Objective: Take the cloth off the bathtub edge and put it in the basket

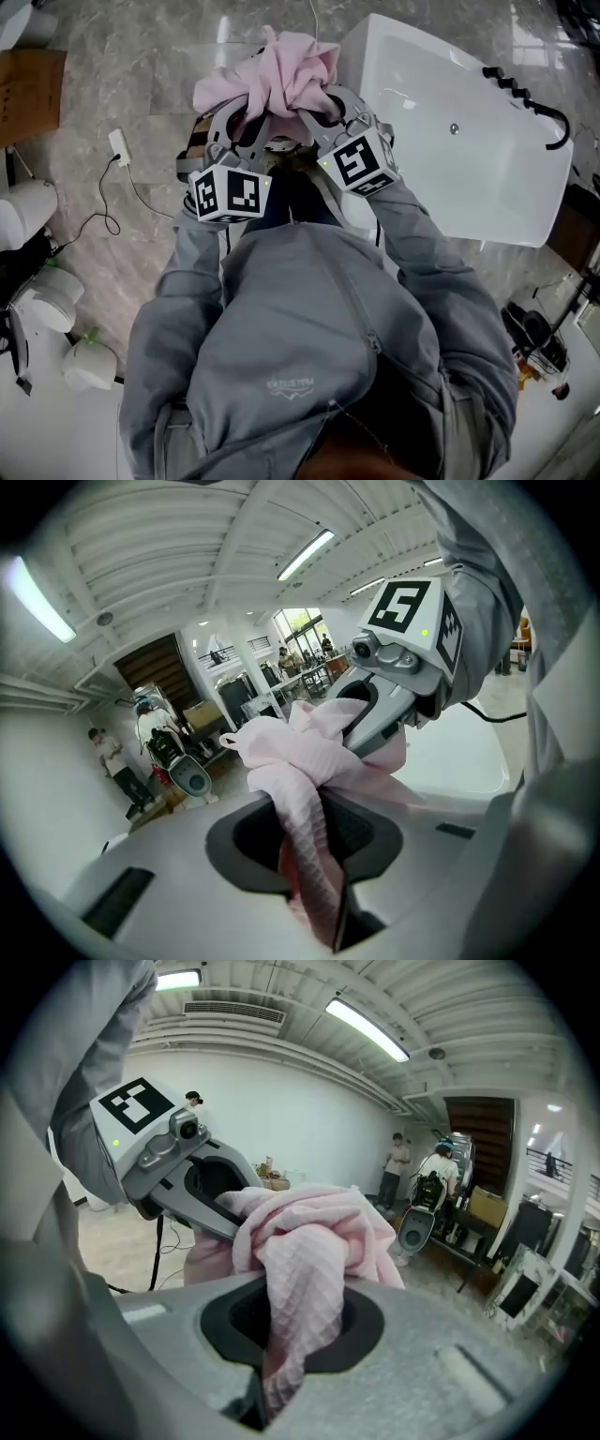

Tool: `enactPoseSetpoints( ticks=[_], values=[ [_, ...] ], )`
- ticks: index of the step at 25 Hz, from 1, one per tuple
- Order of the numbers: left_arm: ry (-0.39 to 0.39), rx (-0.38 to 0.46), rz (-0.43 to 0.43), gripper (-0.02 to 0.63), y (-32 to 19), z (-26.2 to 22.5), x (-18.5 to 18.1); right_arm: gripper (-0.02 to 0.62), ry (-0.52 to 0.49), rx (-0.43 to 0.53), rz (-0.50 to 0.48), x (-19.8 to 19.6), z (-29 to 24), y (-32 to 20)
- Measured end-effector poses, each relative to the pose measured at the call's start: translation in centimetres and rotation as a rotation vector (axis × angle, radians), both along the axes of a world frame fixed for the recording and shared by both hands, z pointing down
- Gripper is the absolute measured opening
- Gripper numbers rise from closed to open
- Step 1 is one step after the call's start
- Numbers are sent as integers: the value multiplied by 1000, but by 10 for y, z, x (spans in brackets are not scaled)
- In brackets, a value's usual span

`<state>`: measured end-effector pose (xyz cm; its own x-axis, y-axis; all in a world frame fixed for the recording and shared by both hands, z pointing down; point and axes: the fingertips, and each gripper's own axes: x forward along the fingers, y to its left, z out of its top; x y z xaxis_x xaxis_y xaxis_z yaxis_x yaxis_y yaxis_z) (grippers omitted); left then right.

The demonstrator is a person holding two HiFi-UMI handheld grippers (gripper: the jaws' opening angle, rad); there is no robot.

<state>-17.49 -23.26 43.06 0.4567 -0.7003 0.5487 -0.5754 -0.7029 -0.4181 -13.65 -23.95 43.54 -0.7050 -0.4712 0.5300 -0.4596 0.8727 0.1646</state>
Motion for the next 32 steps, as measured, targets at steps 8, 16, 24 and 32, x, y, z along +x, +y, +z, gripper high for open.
enactPoseSetpoints(
  ticks=[8, 16, 24, 32],
  values=[
    [-6, -126, 46, 84, -12, 96, -2, 41, 106, -105, 30, 8, 103, -16],
    [-44, -270, 44, 44, -17, 189, -2, 41, 235, -293, 80, 28, 207, -15],
    [-244, -622, 8, 134, 23, 301, -20, 60, 387, -619, 161, 66, 296, 16],
    [-205, -684, -31, 227, 48, 316, -29, 115, 411, -603, 151, 71, 307, 35]
  ],
)
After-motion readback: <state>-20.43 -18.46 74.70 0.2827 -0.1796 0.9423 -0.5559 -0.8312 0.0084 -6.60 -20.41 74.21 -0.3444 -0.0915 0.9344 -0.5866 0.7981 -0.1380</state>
